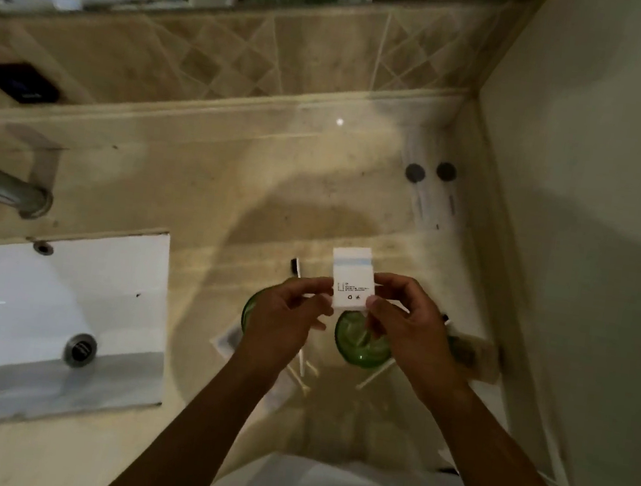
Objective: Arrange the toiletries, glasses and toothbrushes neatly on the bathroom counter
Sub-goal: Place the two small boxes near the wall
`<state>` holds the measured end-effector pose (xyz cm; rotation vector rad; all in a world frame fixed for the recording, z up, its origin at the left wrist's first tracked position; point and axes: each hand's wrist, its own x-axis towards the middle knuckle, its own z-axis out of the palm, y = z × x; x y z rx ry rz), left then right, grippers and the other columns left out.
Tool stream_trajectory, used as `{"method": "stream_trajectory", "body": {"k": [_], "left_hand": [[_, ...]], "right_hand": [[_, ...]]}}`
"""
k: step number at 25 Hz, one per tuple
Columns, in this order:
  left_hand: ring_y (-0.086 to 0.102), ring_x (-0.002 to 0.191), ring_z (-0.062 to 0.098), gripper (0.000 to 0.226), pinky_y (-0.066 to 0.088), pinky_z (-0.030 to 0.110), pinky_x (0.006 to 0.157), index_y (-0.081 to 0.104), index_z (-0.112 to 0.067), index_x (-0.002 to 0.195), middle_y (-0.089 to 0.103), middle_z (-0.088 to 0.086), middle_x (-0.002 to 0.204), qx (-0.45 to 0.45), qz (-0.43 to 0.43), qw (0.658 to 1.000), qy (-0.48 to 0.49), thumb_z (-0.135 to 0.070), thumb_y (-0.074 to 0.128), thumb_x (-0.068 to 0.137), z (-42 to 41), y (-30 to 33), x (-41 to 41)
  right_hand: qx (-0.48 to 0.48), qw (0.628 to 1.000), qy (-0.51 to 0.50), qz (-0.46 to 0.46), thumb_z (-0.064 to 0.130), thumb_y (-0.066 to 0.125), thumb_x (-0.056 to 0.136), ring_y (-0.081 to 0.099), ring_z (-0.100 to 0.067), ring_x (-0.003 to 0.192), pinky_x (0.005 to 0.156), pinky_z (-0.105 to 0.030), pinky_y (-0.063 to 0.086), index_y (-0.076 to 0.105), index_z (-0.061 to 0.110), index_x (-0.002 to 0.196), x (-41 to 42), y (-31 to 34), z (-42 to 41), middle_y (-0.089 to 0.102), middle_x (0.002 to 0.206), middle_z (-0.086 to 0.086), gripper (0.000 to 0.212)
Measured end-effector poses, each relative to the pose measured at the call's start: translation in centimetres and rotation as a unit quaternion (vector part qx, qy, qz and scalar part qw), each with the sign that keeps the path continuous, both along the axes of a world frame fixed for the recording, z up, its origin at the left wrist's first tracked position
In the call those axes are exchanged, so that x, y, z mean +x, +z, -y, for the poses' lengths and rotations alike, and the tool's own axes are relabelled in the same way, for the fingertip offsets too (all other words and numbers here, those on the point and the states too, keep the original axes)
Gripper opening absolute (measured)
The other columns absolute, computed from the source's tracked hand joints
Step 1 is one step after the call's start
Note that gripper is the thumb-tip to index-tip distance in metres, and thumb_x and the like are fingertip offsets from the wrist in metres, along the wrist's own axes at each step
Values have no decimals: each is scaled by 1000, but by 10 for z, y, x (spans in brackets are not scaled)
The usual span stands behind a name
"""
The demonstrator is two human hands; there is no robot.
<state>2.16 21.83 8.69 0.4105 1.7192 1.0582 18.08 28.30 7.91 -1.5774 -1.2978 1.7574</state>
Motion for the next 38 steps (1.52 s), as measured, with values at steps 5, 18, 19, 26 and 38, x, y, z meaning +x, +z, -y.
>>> {"method": "stream_trajectory", "body": {"k": [5,18,19,26,38], "left_hand": [[72,82,24,23,58,34,67,74,-6,111,77,9,95,-45,2,999,1,-2,62,91,-83,-27,-13],[66,102,17,26,58,34,86,69,-20,116,72,0,113,-46,-59,996,38,-16,62,92,-246,-85,-29],[66,103,16,27,57,32,85,68,-20,118,71,0,114,-47,-64,996,40,-16,61,92,-249,-86,-30],[66,106,21,35,57,40,92,67,-20,122,70,0,117,-60,-47,997,18,-12,58,90,-261,-87,-34],[68,89,21,30,59,44,82,63,-23,112,69,2,100,-69,-132,989,10,-32,61,84,-227,-76,-28]], "right_hand": [[30,997,25,70,17,65,91,69,-14,92,66,-26,55,61,29,111,-21,-33,-73,68,113,8,24],[80,990,11,119,15,66,92,59,-18,116,91,-29,56,56,30,128,-80,-92,-221,51,133,-4,40],[89,987,20,135,16,67,91,56,-19,120,95,-30,54,55,28,131,-83,-95,-223,49,135,-3,44],[94,978,31,181,22,71,87,52,-23,126,98,-33,52,47,26,140,-95,-101,-228,36,134,2,58],[73,981,18,181,23,66,90,57,0,98,76,-8,45,47,35,137,-51,-67,-192,42,136,11,51]]}}
